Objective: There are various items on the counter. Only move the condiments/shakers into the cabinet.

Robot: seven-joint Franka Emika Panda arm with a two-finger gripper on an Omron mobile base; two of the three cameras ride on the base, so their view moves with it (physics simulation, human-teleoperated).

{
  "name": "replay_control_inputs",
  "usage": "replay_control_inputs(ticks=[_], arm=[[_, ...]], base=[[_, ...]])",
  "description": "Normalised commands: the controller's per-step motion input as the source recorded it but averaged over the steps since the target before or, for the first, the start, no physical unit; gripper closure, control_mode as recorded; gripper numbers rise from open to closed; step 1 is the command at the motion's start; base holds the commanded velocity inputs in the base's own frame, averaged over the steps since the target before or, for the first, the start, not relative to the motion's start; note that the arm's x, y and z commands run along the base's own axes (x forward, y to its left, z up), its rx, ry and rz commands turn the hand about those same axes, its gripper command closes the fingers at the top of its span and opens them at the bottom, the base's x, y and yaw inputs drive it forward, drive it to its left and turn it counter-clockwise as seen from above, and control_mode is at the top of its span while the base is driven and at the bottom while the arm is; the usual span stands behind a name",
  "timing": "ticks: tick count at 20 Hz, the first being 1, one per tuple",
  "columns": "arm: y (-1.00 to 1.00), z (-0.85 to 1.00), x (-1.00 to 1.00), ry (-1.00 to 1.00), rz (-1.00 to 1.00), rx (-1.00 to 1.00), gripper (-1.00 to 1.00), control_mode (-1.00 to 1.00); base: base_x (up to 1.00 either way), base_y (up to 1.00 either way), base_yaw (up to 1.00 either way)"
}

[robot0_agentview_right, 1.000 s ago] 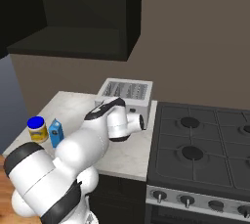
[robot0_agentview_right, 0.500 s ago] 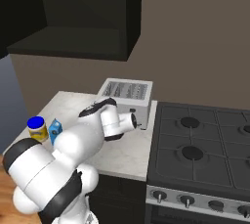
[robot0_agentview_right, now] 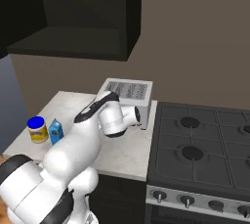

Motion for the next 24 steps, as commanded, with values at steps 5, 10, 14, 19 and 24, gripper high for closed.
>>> replay_control_inputs(ticks=[5,10,14,19,24], arm=[[-0.01,1.0,-0.43,-0.07,-0.18,0.04,1.0,-1.0],[0.0,1.0,-0.28,-0.2,-0.37,0.01,1.0,-1.0],[0.0,1.0,-0.14,-0.19,-0.35,0.0,1.0,-1.0],[0.06,1.0,0.0,-0.05,-0.26,0.07,1.0,-1.0],[0.03,1.0,-0.01,0.23,-0.04,0.19,1.0,-1.0]], base=[[0.0,0.0,0.0],[0.0,0.0,0.0],[0.0,0.0,0.0],[0.0,0.0,0.0],[0.0,0.0,0.0]])
